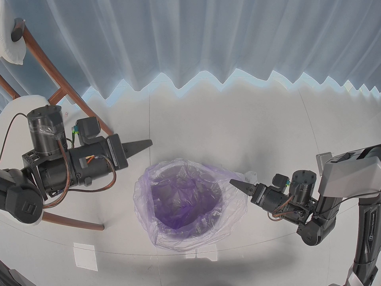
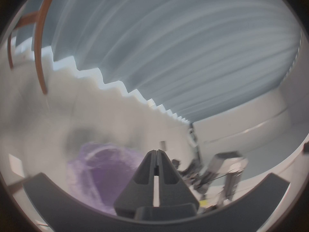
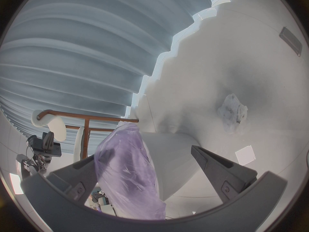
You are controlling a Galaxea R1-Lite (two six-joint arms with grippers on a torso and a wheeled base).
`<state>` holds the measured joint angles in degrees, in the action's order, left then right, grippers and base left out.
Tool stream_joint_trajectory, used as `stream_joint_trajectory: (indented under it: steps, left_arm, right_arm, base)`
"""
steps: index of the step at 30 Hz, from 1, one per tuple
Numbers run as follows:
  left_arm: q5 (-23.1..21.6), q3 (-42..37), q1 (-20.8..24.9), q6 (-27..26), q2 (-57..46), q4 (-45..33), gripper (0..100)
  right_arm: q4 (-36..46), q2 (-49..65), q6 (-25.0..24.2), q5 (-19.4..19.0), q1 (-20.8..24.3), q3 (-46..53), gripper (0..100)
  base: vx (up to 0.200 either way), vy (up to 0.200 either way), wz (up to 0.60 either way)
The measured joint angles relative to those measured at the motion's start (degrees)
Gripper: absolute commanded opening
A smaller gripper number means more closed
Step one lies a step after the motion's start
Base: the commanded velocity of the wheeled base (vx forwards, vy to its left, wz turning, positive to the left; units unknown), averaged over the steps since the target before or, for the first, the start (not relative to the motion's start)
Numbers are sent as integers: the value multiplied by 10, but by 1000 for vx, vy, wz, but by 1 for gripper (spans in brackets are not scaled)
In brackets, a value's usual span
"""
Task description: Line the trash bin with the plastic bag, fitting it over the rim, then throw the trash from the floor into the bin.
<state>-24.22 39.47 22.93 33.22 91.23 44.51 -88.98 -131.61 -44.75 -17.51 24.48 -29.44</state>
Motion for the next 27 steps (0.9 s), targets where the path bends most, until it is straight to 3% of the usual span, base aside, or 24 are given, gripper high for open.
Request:
stream_joint_trajectory:
  steps: [4,9,10,14,18,27]
  left_arm:
    - [80,34,18,-115,-10,-153,0]
    - [214,76,39,-244,-7,-319,0]
    - [234,82,43,-262,-5,-335,100]
    - [288,102,61,-322,7,-365,100]
    - [329,111,82,-325,28,-368,100]
    - [345,121,97,-307,94,-366,100]
  right_arm:
    - [0,0,1,4,4,4,100]
    - [0,0,3,8,14,17,100]
    - [0,0,3,9,15,20,100]
    - [0,-1,4,14,21,31,100]
    - [0,-1,4,17,24,38,100]
    - [0,-5,5,24,25,47,100]
  base:
    - [0,0,0]
    - [0,0,0]
    - [0,0,0]
    - [0,0,0]
    - [0,0,0]
    - [0,0,0]
